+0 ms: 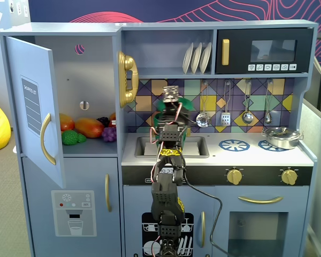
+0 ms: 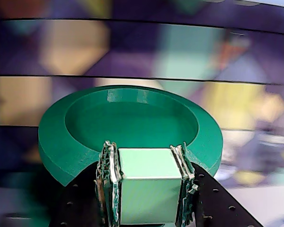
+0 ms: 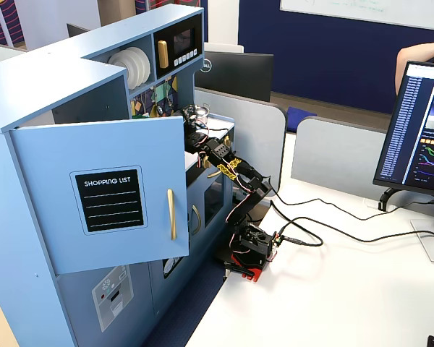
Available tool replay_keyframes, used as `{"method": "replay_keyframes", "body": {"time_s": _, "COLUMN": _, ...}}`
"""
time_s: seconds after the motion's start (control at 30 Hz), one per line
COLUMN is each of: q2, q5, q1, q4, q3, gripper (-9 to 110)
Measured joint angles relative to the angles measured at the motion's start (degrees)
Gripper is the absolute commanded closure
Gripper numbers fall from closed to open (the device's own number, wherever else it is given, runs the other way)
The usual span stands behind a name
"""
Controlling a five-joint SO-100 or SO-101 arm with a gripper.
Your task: Take off the lid from the green recipient and place it on the counter
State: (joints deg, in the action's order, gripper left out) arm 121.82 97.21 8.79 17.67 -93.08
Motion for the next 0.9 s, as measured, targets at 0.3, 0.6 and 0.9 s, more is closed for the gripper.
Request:
{"method": "replay_keyframes", "body": {"time_s": 0.3, "q2": 0.2, "q5": -1.0, "q1": 17.0, "q4": 1.5, "q3": -1.1, "gripper": 102}}
{"method": "replay_keyframes", "body": {"time_s": 0.6, "q2": 0.3, "q5": -1.0, "q1": 22.8, "q4": -7.4, "q3": -13.9, "gripper": 102}}
{"method": "replay_keyframes", "body": {"time_s": 0.9, "q2": -0.4, "q5": -0.4, "q1": 23.6, "q4": -13.2, "q3": -23.6, "gripper": 102}}
